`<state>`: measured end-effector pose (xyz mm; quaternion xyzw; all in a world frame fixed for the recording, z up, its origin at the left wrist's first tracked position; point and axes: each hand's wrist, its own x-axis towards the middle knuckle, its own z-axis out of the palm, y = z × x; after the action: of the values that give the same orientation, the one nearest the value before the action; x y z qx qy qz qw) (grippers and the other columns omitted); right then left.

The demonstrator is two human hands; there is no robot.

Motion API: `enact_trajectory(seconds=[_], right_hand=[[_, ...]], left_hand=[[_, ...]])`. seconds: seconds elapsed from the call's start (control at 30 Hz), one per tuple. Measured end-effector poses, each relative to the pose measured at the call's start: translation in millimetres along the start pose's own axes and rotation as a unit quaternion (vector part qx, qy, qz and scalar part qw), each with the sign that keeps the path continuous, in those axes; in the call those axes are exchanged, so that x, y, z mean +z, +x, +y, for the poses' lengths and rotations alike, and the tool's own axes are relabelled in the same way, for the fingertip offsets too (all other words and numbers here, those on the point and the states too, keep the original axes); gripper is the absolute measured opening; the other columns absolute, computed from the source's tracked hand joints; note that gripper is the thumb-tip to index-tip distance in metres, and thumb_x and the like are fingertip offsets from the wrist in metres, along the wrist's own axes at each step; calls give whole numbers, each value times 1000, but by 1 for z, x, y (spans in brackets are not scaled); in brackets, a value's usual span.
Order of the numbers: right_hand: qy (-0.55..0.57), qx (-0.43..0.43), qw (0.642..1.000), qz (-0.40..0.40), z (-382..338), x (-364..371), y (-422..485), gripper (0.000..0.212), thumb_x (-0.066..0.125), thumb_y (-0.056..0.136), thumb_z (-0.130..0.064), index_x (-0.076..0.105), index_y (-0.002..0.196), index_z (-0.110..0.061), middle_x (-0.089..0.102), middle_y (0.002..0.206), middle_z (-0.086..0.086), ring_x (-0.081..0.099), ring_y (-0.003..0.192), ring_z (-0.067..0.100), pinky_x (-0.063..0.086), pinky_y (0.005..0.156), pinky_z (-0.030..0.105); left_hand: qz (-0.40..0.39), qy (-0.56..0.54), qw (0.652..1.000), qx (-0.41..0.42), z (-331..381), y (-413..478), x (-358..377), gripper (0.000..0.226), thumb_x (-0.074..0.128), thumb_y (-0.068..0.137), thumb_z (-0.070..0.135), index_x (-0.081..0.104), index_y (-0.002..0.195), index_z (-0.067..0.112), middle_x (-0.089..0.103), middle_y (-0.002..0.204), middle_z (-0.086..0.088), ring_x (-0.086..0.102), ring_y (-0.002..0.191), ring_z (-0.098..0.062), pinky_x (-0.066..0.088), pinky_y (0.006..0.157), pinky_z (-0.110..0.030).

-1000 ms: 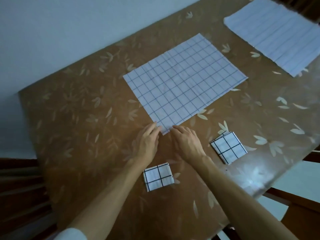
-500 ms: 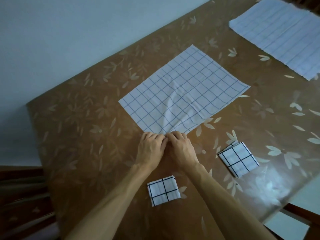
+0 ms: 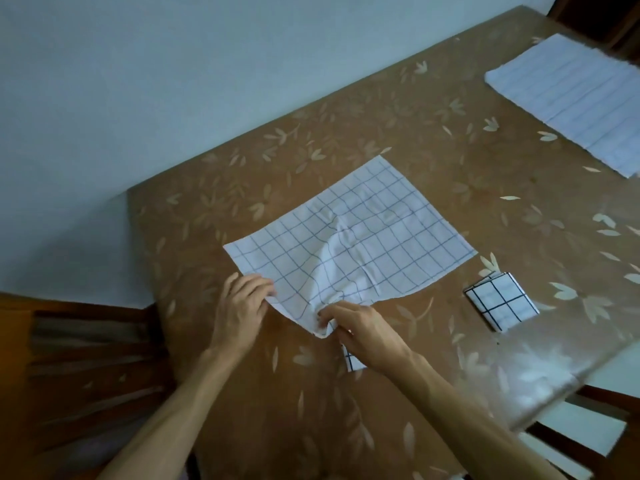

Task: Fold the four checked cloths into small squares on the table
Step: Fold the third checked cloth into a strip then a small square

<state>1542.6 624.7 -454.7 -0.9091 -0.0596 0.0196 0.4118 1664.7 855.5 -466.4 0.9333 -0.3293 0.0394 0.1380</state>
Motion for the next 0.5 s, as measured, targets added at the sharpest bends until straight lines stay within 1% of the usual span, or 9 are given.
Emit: enact_trajectory(seconds=[0.03, 0.13, 0.2, 0.27, 0.33, 0.4, 0.43, 0.5], right_hand=[[-2, 9, 1000, 4, -5, 4, -9, 31, 57, 84, -1, 66, 106, -19, 68, 106, -6, 66, 90, 13, 54, 75, 29], [2, 40, 999, 24, -20, 14, -36, 30, 62, 87, -3, 68, 111, -20, 69, 111, -7, 66, 100, 9, 52, 85, 24], [-1, 76, 996, 39, -32, 23, -53, 28, 63, 88, -7, 69, 111, -22, 70, 111, -9, 65, 103, 7, 52, 88, 23], [-2, 119, 990, 71, -48, 33, -68, 22, 66, 89, -12, 69, 108, -23, 71, 104, -10, 65, 96, 6, 51, 81, 22], [-11, 157, 981, 112, -64, 44, -81, 15, 70, 89, -17, 69, 103, -23, 68, 89, -18, 63, 86, -4, 46, 69, 15], [8, 199, 966, 163, -77, 56, -95, 12, 73, 88, -18, 70, 98, -25, 61, 75, -24, 60, 77, -12, 41, 63, 8], [22, 215, 959, 184, -84, 61, -102, 14, 73, 88, -18, 69, 96, -30, 61, 70, -23, 61, 73, -9, 41, 62, 8], [35, 237, 946, 220, -95, 72, -117, 28, 72, 88, -20, 60, 89, -45, 59, 63, -13, 59, 62, 3, 42, 58, 16]], left_hand=[[3, 1, 1000, 11, -8, -6, -4, 27, 72, 80, -3, 71, 96, 18, 70, 110, 5, 60, 114, -18, 32, 111, -38], [12, -12, 999, 48, -29, -27, -18, 20, 53, 89, 5, 68, 89, 18, 72, 102, 5, 62, 113, -19, 34, 109, -38], [9, -26, 997, 72, -37, -44, -30, 17, 50, 91, 10, 66, 90, 16, 69, 95, 3, 63, 103, -19, 36, 107, -37], [8, -40, 994, 100, -42, -64, -40, 15, 51, 94, 13, 66, 96, 14, 67, 94, 2, 62, 96, -19, 39, 107, -38], [0, -50, 991, 121, -50, -82, -48, 19, 49, 96, 20, 65, 102, 14, 67, 96, 3, 61, 96, -16, 39, 109, -42], [-18, -68, 989, 132, -63, -100, -52, 22, 48, 97, 29, 64, 105, 18, 66, 98, 8, 60, 96, -10, 37, 111, -43], [-31, -72, 987, 138, -73, -108, -52, 24, 48, 98, 35, 64, 106, 20, 65, 99, 10, 59, 96, -8, 36, 111, -42], [-71, -74, 984, 147, -91, -122, -53, 29, 48, 96, 45, 64, 106, 24, 62, 97, 13, 54, 97, -6, 36, 110, -38]])
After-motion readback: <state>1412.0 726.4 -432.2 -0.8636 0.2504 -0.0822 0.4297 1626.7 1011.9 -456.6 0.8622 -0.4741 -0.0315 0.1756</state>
